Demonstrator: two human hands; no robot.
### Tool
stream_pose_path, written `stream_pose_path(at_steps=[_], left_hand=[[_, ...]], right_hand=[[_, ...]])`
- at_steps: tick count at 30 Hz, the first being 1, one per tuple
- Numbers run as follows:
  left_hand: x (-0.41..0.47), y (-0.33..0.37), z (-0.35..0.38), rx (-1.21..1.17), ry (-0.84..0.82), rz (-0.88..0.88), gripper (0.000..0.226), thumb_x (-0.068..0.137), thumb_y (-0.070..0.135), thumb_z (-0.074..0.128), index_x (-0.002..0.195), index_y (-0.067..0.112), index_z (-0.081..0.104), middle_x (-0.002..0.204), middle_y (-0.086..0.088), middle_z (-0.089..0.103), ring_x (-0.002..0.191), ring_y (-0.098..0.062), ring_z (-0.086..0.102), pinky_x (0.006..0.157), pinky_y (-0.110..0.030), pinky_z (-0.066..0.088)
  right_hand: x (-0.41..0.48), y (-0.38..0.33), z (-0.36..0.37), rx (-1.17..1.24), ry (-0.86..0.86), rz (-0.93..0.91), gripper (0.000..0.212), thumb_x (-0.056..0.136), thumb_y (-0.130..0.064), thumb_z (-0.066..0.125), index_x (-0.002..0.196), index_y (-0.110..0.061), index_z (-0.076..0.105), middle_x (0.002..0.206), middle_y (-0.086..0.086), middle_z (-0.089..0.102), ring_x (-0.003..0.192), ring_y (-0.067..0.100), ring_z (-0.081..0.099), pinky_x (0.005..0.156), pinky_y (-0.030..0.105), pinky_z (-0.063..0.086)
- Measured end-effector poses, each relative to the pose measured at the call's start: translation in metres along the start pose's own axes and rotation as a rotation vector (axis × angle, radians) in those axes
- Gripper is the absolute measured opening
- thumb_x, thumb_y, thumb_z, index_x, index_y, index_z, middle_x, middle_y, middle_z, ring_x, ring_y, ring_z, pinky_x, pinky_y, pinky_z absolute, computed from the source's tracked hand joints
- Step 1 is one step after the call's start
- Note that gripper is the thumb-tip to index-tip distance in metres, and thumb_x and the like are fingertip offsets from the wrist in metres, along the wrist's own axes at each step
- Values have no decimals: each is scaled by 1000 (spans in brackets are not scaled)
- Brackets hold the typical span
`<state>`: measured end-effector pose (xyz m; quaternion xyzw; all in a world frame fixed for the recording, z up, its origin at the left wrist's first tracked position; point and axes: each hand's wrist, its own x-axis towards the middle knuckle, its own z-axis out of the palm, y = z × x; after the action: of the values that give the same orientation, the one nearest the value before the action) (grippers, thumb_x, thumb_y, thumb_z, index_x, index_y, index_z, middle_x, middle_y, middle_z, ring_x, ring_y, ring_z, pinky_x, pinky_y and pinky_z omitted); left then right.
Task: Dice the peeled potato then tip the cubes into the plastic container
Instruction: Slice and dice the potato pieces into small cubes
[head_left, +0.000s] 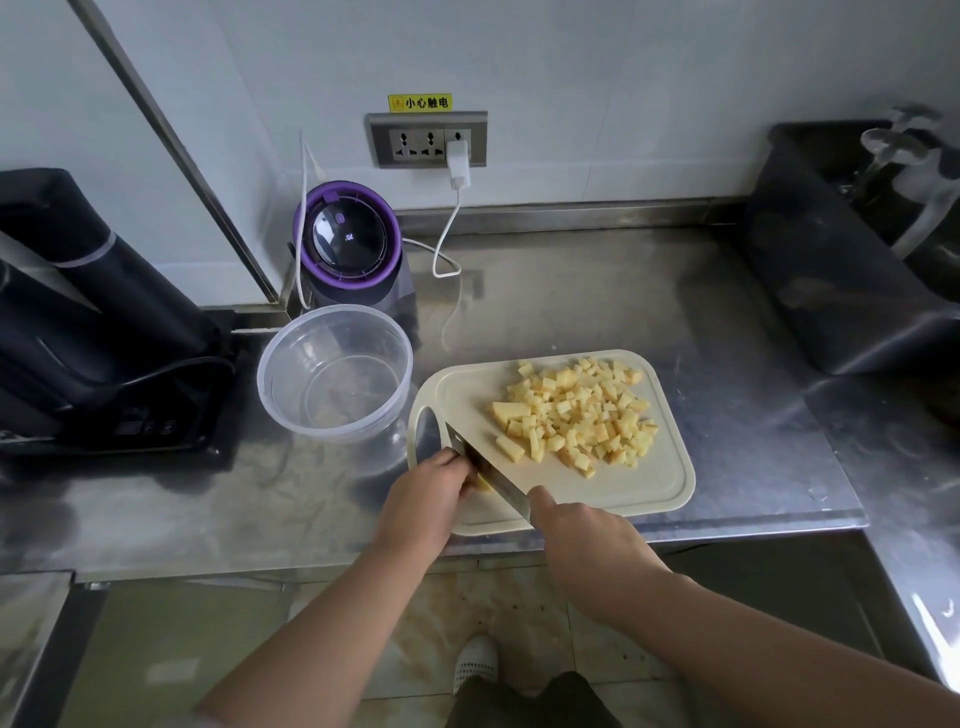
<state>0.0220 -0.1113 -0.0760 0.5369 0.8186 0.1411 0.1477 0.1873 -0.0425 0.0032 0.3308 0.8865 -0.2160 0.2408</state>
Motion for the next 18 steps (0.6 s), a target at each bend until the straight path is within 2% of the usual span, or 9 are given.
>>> stream_pose_path(at_steps=[4, 9, 12, 15, 18], left_hand=[[1, -1, 0, 12, -4, -5, 22, 96, 21, 49, 110, 19, 66, 115, 5, 62, 99, -20, 61, 76, -30, 48], [1, -3, -1, 9, -15, -5, 23, 94, 16, 49, 109, 19, 66, 112, 4, 62, 97, -21, 62, 75, -33, 49], [1, -2, -3, 49, -41, 13, 27, 92, 9, 47, 112, 14, 64, 115, 2, 60, 98, -22, 61, 74, -32, 47], [-2, -3, -3, 9, -27, 24, 22, 91, 15, 52, 110, 16, 63, 114, 4, 60, 98, -17, 60, 75, -27, 47], [-5, -1, -3, -70, -29, 12, 25, 89, 28, 62, 113, 19, 62, 115, 10, 58, 100, -10, 59, 80, -20, 46]], right_hand=[[2, -4, 5, -24, 19, 2, 49, 95, -2, 49, 136, -18, 27, 85, 0, 53, 76, 16, 61, 58, 25, 47], [8, -7, 16, -40, 38, 16, 50, 95, -3, 50, 136, -17, 26, 87, 0, 53, 80, 17, 64, 69, 30, 56], [10, -7, 19, -30, 25, 24, 54, 96, -5, 52, 140, -17, 23, 84, -2, 47, 78, 15, 60, 70, 28, 55], [13, -2, 21, 6, 24, 50, 51, 96, -6, 51, 137, -20, 25, 78, -5, 43, 72, 11, 56, 64, 25, 52], [15, 8, 18, 81, 32, 101, 43, 96, -7, 51, 129, -24, 29, 84, -2, 53, 71, 12, 60, 58, 22, 52]])
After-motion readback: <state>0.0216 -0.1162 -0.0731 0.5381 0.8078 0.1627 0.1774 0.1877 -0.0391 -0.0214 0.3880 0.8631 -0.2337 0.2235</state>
